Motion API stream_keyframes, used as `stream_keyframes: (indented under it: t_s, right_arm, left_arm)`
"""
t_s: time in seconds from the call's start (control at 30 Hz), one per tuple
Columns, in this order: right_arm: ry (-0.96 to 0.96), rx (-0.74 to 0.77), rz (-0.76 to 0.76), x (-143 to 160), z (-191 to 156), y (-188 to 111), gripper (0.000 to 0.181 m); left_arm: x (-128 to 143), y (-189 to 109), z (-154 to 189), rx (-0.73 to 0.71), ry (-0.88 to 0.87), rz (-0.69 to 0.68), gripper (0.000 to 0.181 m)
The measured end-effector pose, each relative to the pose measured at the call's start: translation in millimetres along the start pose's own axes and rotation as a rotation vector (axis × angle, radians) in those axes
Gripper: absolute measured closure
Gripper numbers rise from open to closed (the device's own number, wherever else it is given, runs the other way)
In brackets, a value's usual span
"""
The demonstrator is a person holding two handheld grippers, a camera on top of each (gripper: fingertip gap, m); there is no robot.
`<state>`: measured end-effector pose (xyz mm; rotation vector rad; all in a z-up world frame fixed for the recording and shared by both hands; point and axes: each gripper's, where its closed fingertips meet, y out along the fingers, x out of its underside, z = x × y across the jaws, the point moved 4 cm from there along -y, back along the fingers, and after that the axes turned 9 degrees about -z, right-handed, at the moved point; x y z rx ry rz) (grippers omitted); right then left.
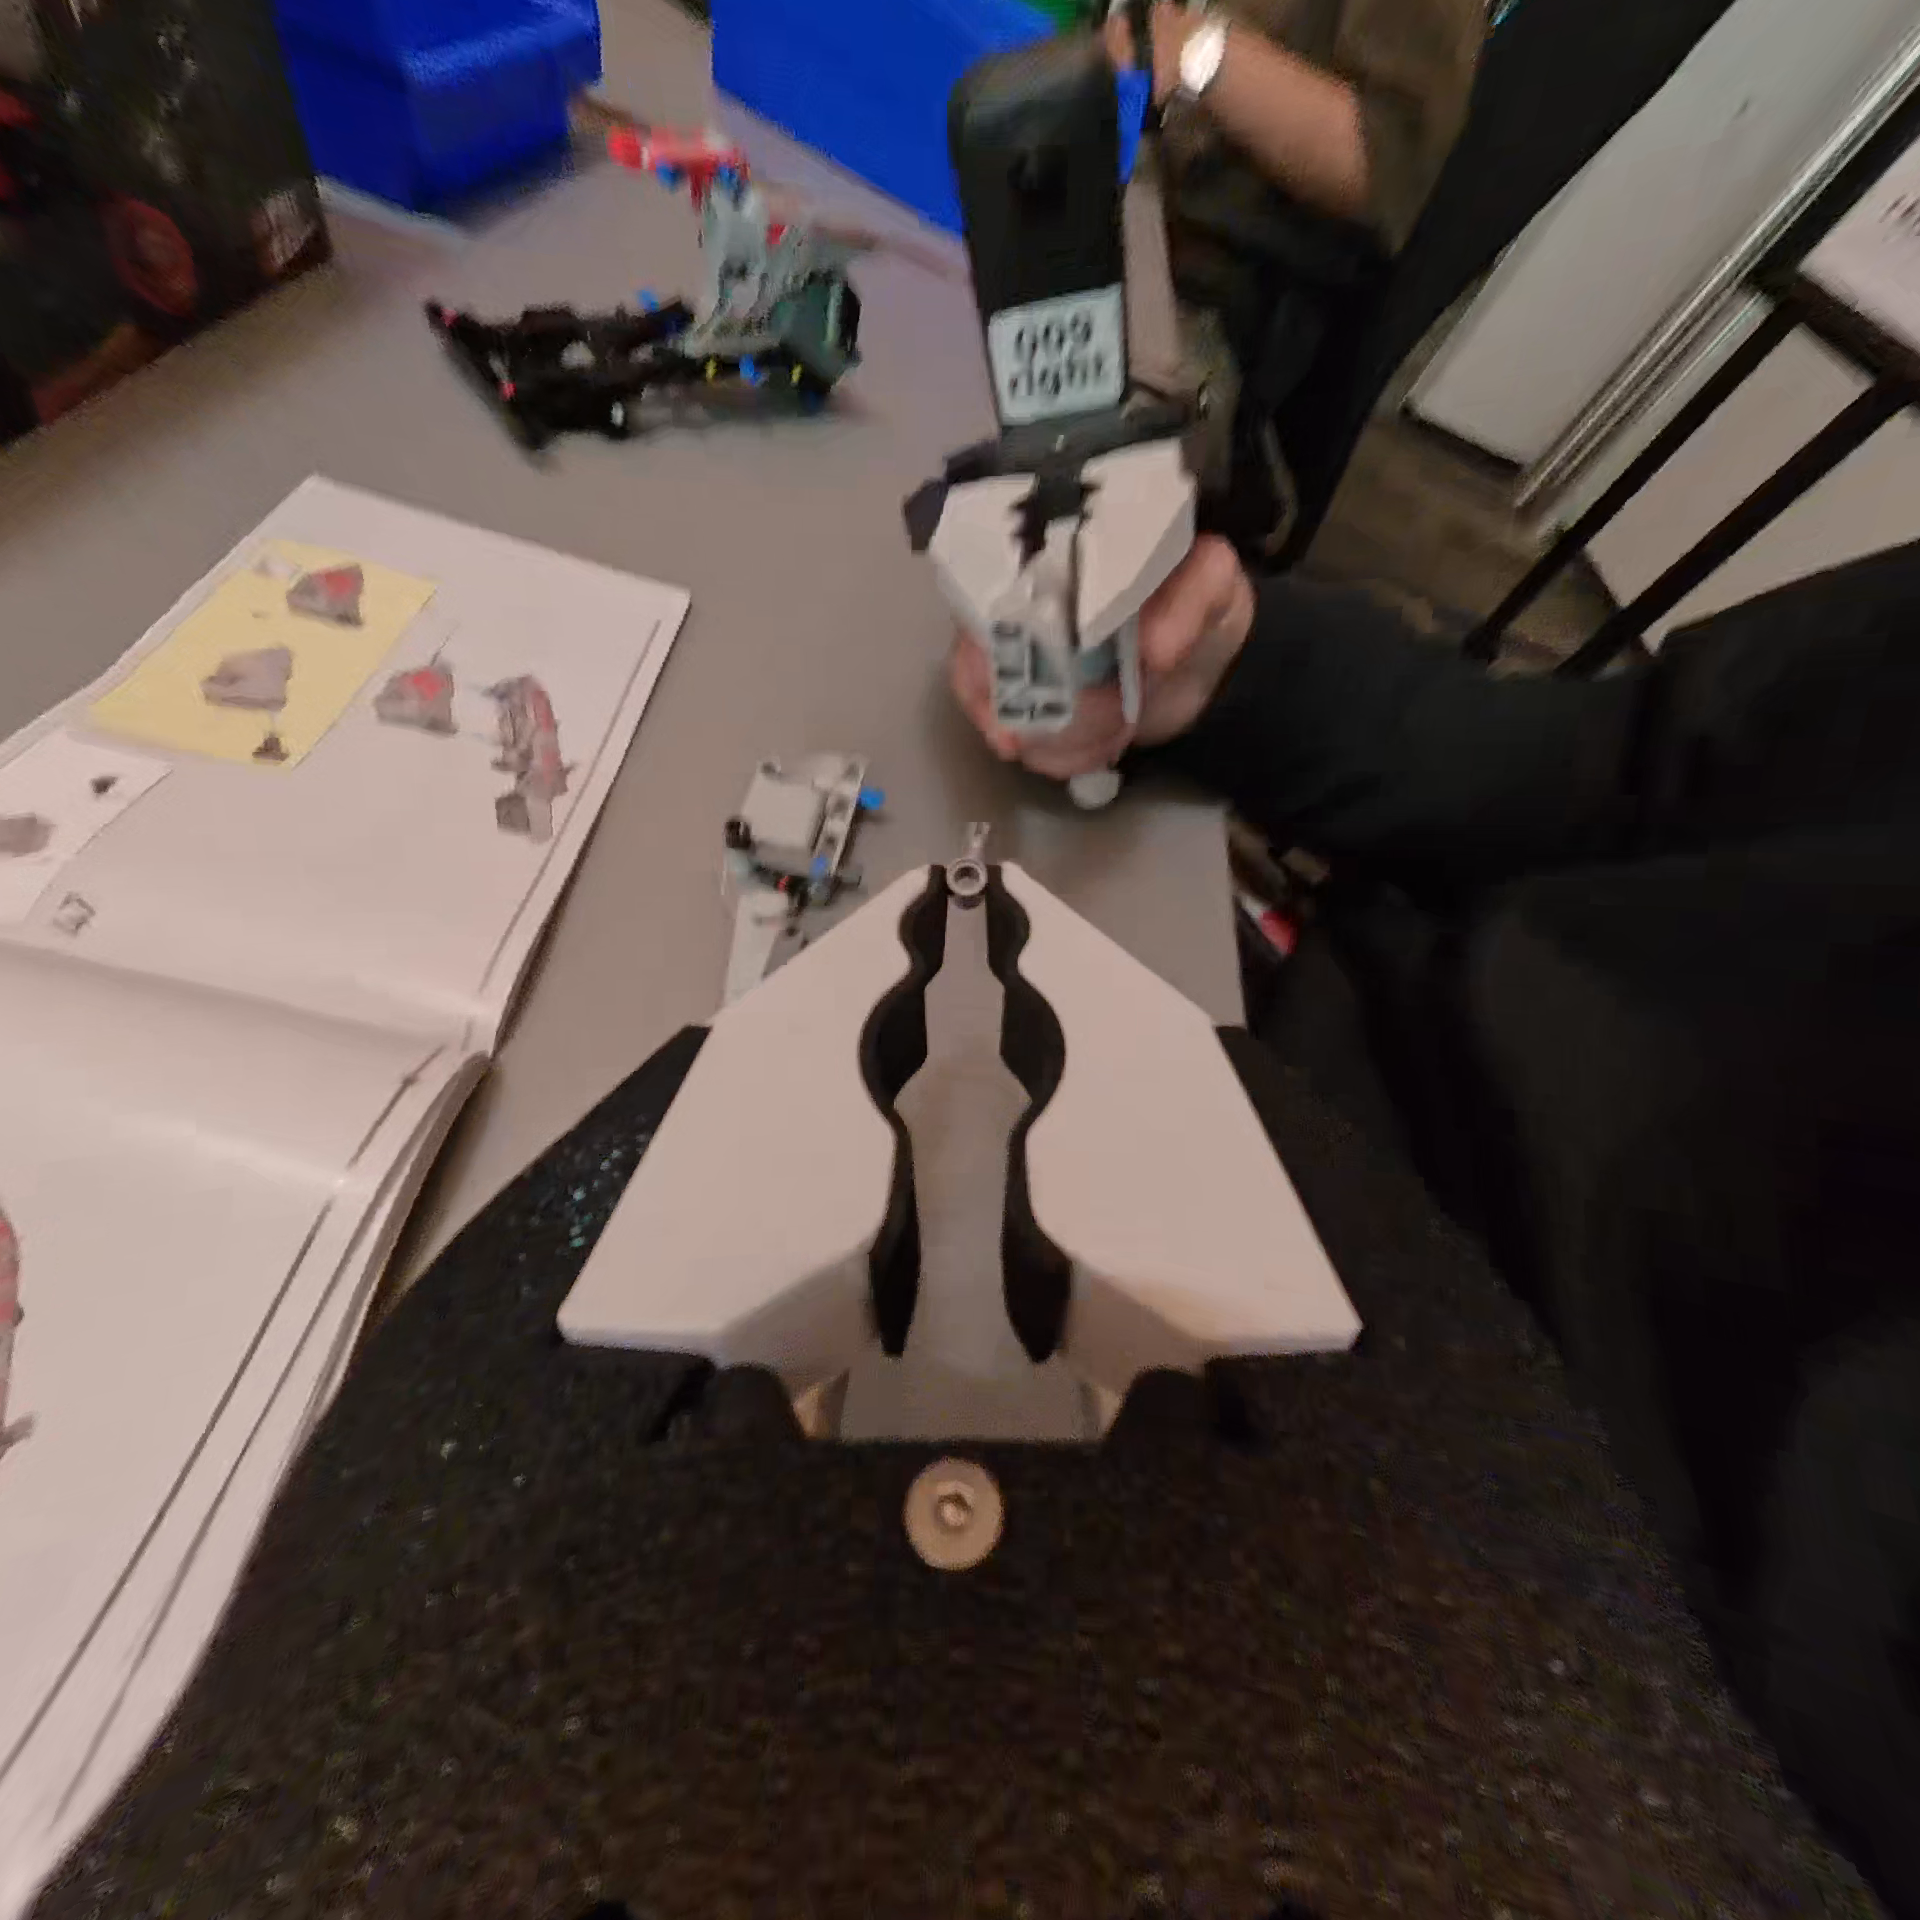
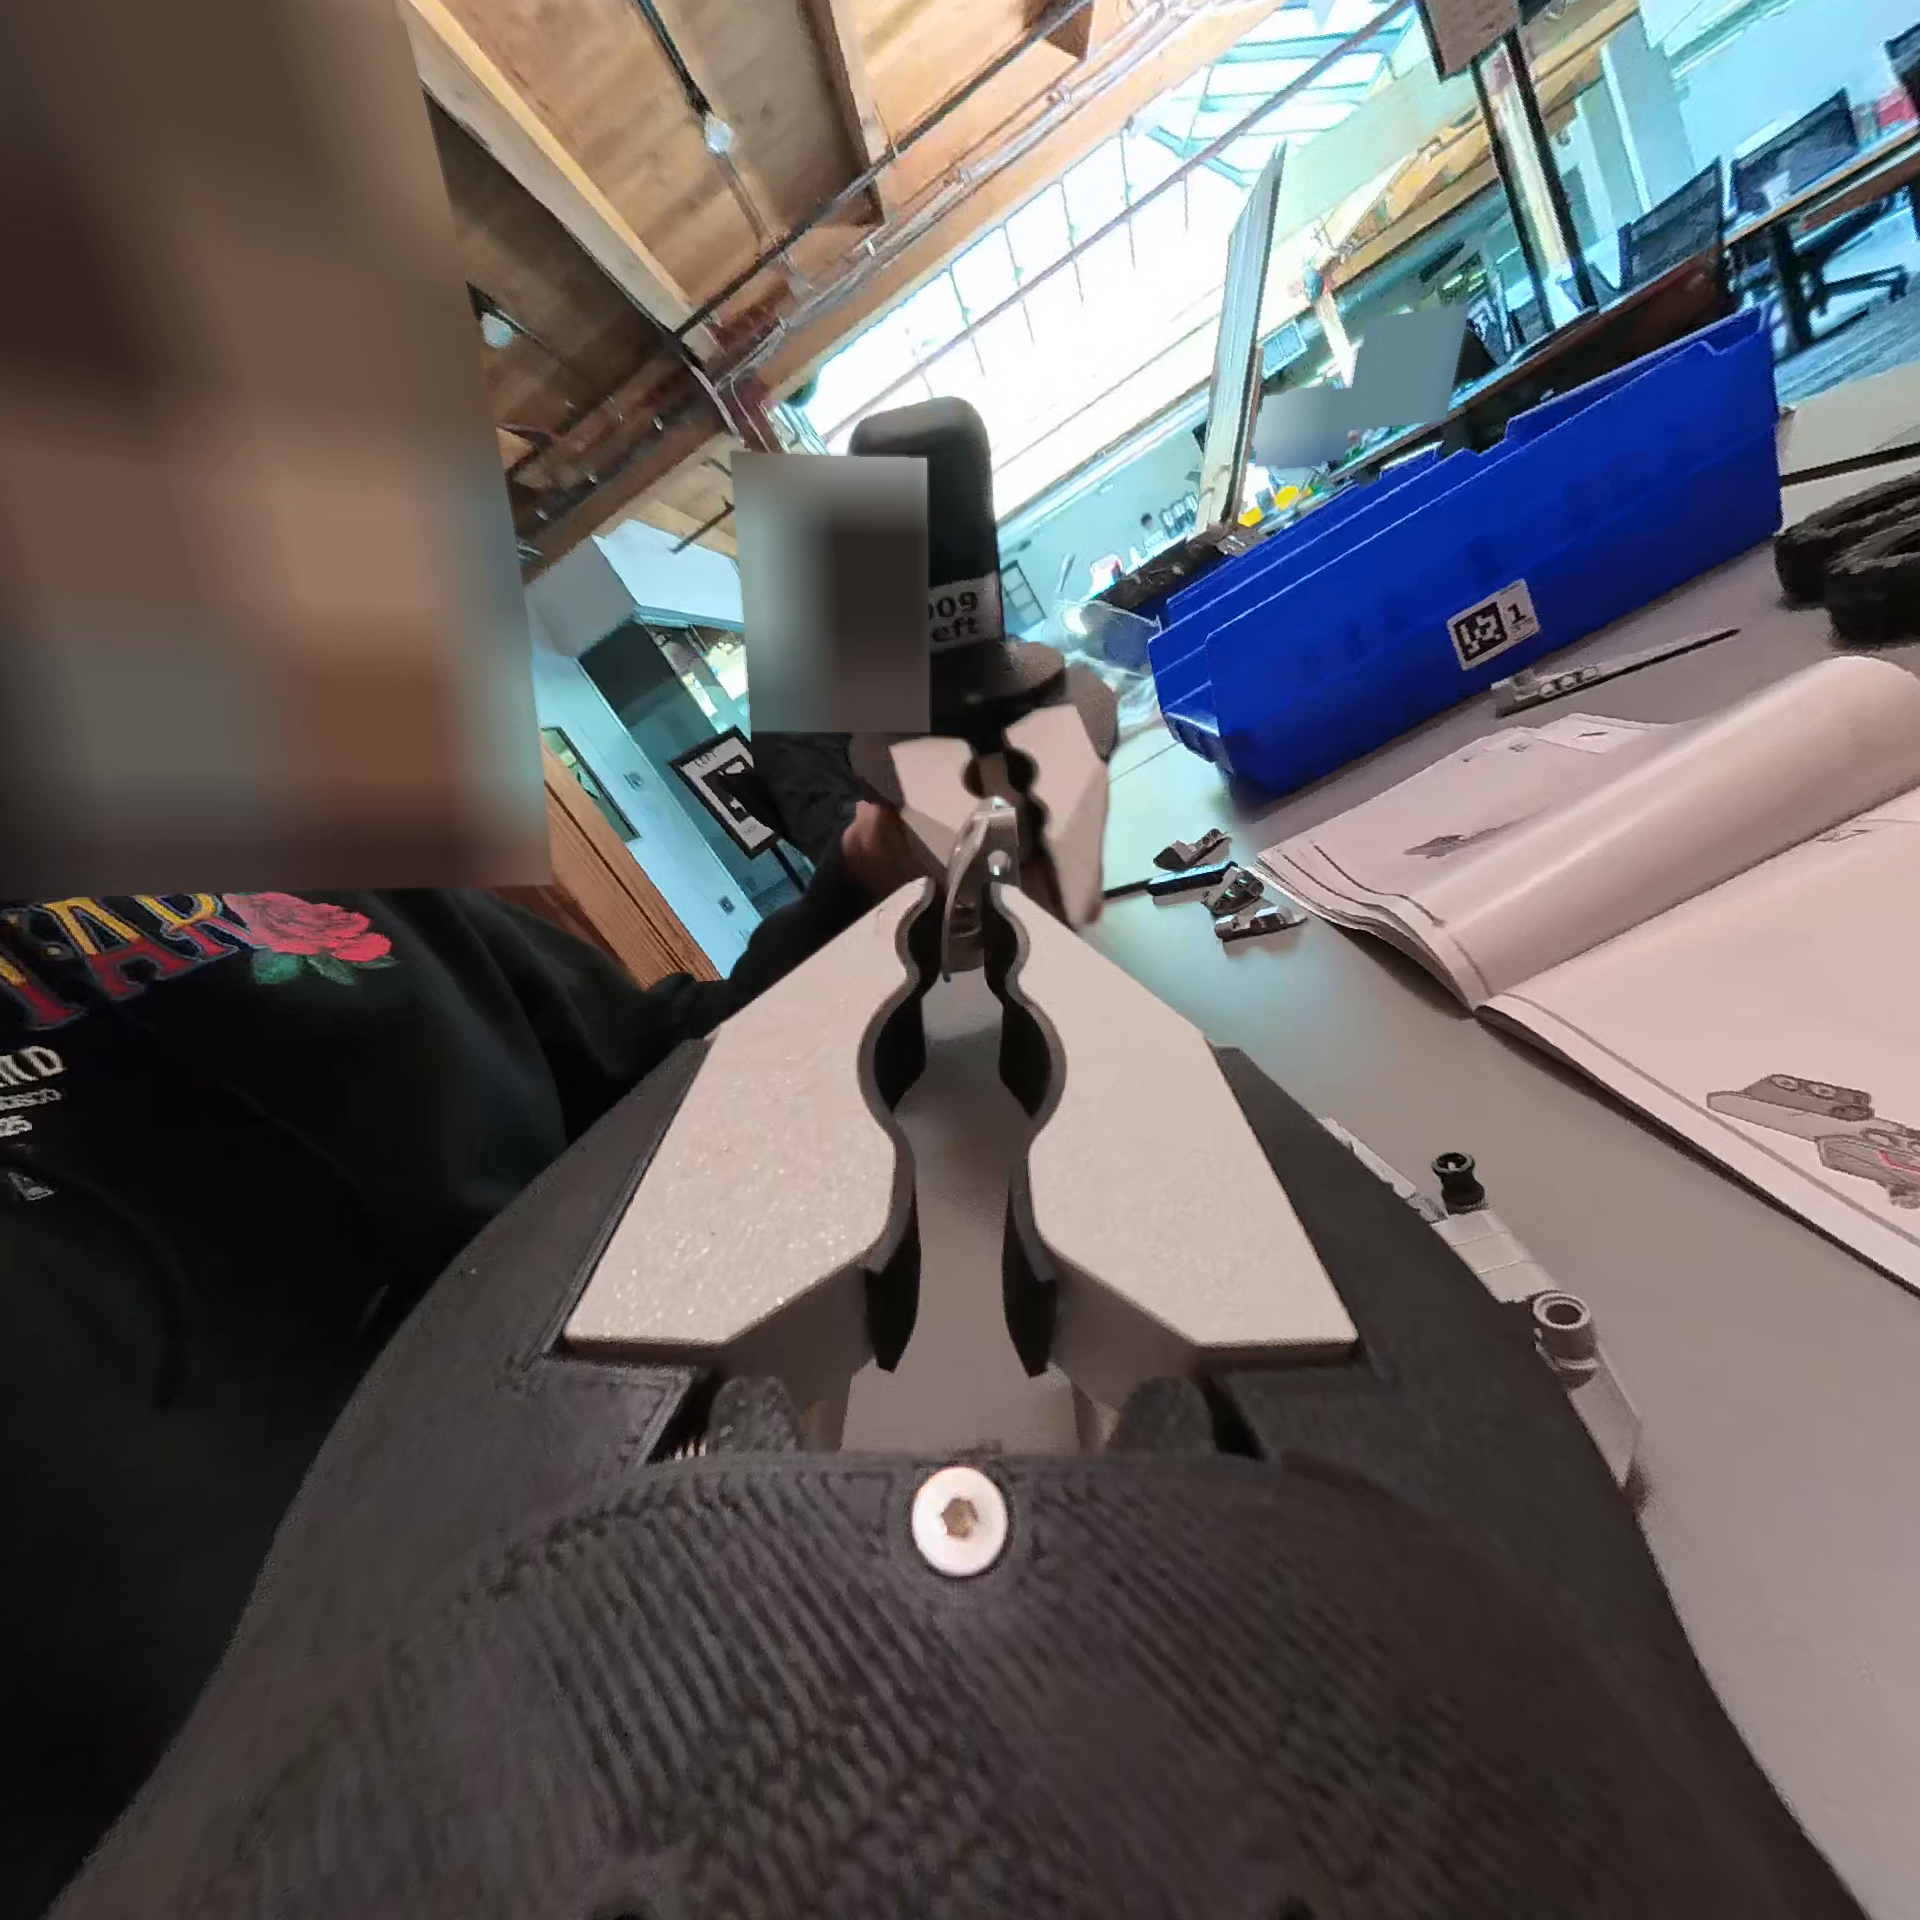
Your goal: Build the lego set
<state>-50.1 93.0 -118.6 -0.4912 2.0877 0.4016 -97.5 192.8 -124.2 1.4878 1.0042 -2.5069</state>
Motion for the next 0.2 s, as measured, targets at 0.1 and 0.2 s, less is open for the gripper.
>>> stream_keyframes:
  t_s: [0.1, 0.2]
  right_arm:
    - [-0.029, -0.023, -0.012, 1.2, -5.1, 1.2, 0.175]
    - [-0.073, -0.019, -0.036, 3.5, -9.9, 4.1, 0.175]
  left_arm:
    - [-8.8, -3.7, 7.9, 0.007, -0.005, -0.018, 0.176]
    - [-7.4, -2.7, 14.3, 0.016, -0.003, -0.047, 0.176]
